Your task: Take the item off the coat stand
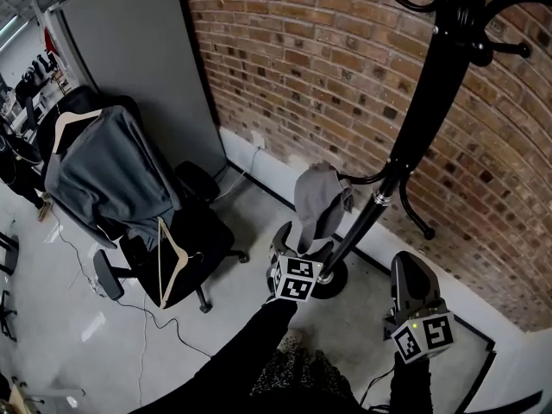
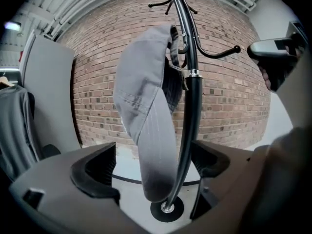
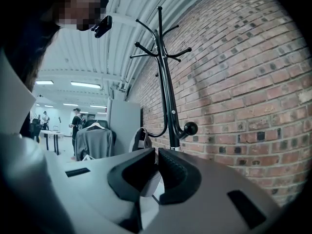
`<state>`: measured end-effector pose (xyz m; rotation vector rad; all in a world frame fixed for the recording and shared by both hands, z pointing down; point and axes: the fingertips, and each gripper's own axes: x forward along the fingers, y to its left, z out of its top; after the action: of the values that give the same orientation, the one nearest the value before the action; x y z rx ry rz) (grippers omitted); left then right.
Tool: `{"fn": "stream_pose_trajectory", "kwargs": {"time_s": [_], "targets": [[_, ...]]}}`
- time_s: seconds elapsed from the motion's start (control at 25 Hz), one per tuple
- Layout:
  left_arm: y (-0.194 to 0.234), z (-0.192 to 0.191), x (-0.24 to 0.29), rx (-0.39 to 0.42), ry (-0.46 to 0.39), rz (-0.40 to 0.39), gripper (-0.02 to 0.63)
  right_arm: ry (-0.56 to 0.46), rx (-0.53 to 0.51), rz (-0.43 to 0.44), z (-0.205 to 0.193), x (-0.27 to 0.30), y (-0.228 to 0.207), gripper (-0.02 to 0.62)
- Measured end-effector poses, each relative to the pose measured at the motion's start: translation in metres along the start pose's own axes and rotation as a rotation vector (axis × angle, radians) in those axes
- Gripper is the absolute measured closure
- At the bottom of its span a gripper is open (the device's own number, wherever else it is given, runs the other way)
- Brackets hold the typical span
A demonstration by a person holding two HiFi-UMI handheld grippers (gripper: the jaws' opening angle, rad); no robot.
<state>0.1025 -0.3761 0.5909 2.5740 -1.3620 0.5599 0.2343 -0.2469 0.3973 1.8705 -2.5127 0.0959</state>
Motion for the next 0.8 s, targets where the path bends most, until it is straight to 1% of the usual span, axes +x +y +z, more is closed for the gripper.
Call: {"fn": "stream_pose_trajectory", "kwargs": {"time_s": [0.24, 0.28, 0.32, 0.48, 0.64, 0.72, 0.76, 0.8], "targets": [[0.011, 0.001, 0.014, -0.004, 0.018, 0.005, 0.138, 0.014, 0.003, 0.004, -0.006, 0.007, 0.002, 0.584], [0.012, 0.002, 0.014, -0.001, 0.015, 0.006, 0.143, 0.016, 0.003, 0.006, -0.007, 0.008, 0.002, 0.586], [0.013, 0.003, 0.015, 0.009, 0.014, 0.007, 0.163, 0.016, 0.004, 0.008, -0.008, 0.009, 0.003, 0.584], [0.016, 0.005, 0.012, 0.053, 0.028, 0.022, 0.373, 0.021, 0.004, 0.013, -0.010, 0.012, 0.005, 0.584], [0.020, 0.006, 0.010, 0.065, 0.029, 0.035, 0.435, 0.020, 0.007, 0.013, -0.010, 0.013, 0.004, 0.585], [0.025, 0.007, 0.007, 0.069, 0.024, 0.056, 0.487, 0.019, 0.009, 0.014, -0.010, 0.013, 0.003, 0.586], [0.028, 0.008, 0.006, 0.072, 0.020, 0.067, 0.529, 0.018, 0.011, 0.014, -0.010, 0.013, 0.003, 0.584], [0.030, 0.009, 0.004, 0.075, 0.017, 0.079, 0.537, 0.016, 0.012, 0.015, -0.010, 0.013, 0.003, 0.586]]}}
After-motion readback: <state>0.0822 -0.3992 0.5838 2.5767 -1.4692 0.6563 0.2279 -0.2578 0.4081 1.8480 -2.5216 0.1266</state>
